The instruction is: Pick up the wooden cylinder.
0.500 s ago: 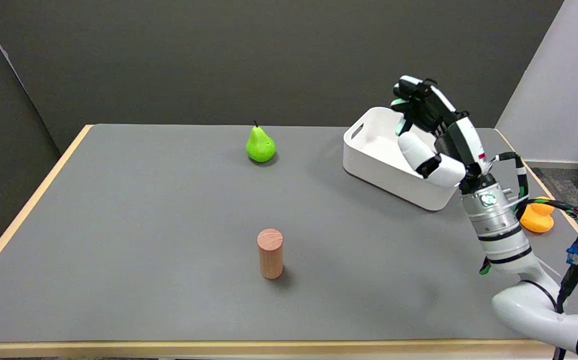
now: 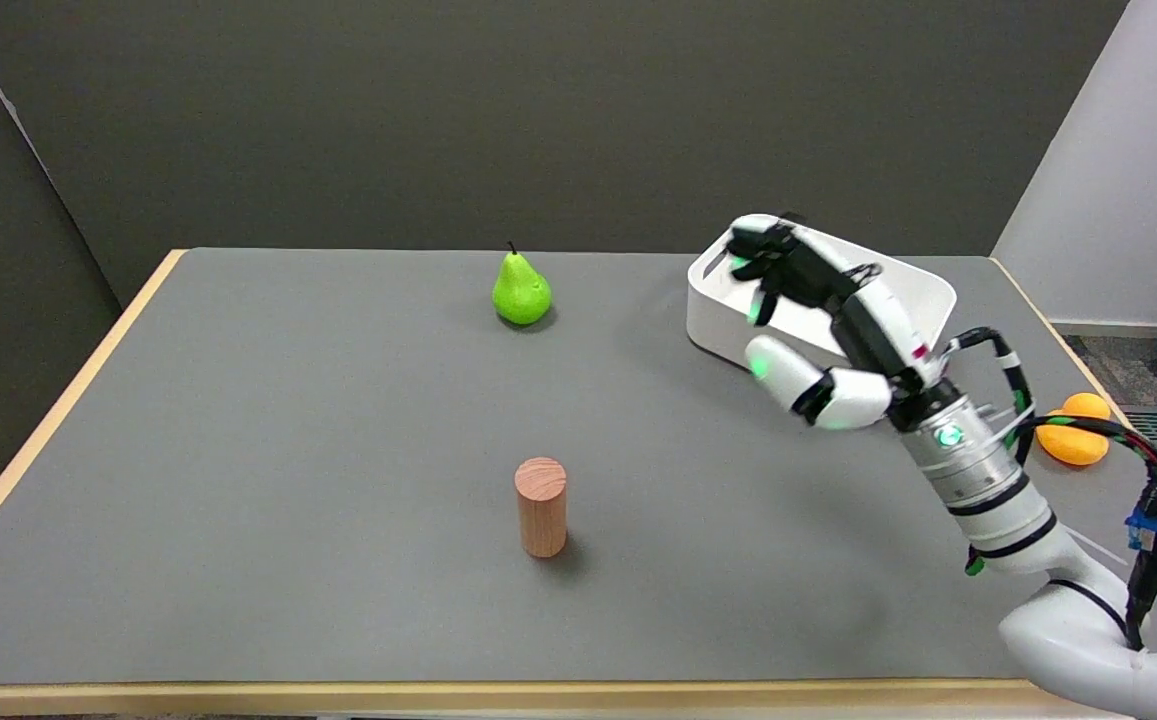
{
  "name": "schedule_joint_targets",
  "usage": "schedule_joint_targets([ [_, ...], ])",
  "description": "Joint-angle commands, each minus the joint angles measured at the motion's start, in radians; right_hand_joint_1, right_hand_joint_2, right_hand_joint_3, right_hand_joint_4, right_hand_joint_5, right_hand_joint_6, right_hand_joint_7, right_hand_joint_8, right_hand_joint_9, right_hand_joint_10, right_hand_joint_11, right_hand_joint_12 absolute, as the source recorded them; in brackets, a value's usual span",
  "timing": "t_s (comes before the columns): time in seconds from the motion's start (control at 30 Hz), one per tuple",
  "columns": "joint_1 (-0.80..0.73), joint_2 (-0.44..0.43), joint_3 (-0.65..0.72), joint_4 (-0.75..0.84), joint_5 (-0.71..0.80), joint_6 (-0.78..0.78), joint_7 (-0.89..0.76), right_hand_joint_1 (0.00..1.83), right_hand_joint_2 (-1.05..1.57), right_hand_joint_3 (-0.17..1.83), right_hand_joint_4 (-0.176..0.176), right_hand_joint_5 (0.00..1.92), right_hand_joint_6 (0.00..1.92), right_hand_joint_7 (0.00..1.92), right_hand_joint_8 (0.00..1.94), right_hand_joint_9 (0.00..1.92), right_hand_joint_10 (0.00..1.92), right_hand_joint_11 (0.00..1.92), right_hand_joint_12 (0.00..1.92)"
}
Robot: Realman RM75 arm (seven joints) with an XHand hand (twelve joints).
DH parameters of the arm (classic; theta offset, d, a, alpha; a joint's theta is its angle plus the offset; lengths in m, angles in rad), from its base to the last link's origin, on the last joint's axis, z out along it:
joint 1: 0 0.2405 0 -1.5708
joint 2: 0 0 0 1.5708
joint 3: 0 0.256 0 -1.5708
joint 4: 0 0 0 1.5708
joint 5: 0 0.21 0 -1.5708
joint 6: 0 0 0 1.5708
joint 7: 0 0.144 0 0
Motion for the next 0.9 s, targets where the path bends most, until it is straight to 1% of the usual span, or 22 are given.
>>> schedule_joint_targets([
  [0.03, 0.021, -0.047, -0.056, 0.115, -0.378, -0.352, -0.01, 0.76, 0.68, 0.9, -0.114, 0.25, 0.49, 0.35, 0.51, 0.27, 1.01, 0.49, 1.75],
  [0.17, 0.072, -0.063, -0.073, 0.117, -0.412, -0.426, -0.047, 0.76, 0.67, 0.91, -0.129, 0.25, 0.5, 0.35, 0.51, 0.26, 0.98, 0.45, 1.72],
  [0.23, 0.089, -0.063, -0.086, 0.125, -0.414, -0.461, -0.065, 0.75, 0.68, 0.9, -0.133, 0.25, 0.49, 0.35, 0.5, 0.25, 0.95, 0.38, 1.66],
  [0.3, 0.1, -0.063, -0.097, 0.128, -0.418, -0.502, -0.079, 0.67, 0.65, 0.95, -0.155, 0.23, 0.51, 0.28, 0.51, 0.2, 0.83, 0.09, 1.24],
  [0.37, 0.1, -0.063, -0.099, 0.13, -0.431, -0.528, -0.087, 0.71, 0.68, 0.88, -0.168, 0.23, 0.49, 0.27, 0.46, 0.17, 0.84, 0.04, 1.21],
  [0.43, 0.095, -0.063, -0.099, 0.13, -0.44, -0.544, -0.088, 0.66, 0.64, 0.97, -0.176, 0.19, 0.53, 0.17, 0.48, 0.08, 0.7, 0.0, 1.03],
  [0.5, 0.089, -0.063, -0.101, 0.131, -0.44, -0.545, -0.088, 0.7, 0.66, 0.88, -0.176, 0.19, 0.48, 0.17, 0.4, 0.07, 0.7, 0.0, 0.99],
  [0.6, 0.076, -0.064, -0.103, 0.141, -0.44, -0.543, -0.095, 0.68, 0.67, 0.86, -0.176, 0.16, 0.46, 0.14, 0.37, 0.05, 0.65, 0.0, 0.79],
  [0.7, 0.057, -0.065, -0.108, 0.16, -0.45, -0.543, -0.144, 0.69, 0.67, 0.86, -0.176, 0.14, 0.46, 0.13, 0.36, 0.04, 0.64, 0.0, 0.77],
  [0.73, 0.049, -0.067, -0.108, 0.17, -0.451, -0.545, -0.169, 0.71, 0.67, 0.86, -0.176, 0.14, 0.46, 0.14, 0.36, 0.05, 0.65, 0.0, 0.8],
  [0.8, 0.032, -0.076, -0.11, 0.189, -0.449, -0.542, -0.229, 0.76, 0.67, 0.88, -0.176, 0.15, 0.49, 0.16, 0.38, 0.08, 0.69, 0.0, 0.93],
  [0.87, 0.018, -0.087, -0.112, 0.205, -0.442, -0.537, -0.285, 0.78, 0.65, 0.99, -0.176, 0.14, 0.57, 0.17, 0.48, 0.09, 0.7, 0.0, 0.98],
  [0.9, 0.013, -0.091, -0.113, 0.211, -0.44, -0.536, -0.298, 0.81, 0.67, 0.96, -0.176, 0.18, 0.59, 0.23, 0.48, 0.14, 0.74, 0.0, 1.08],
])
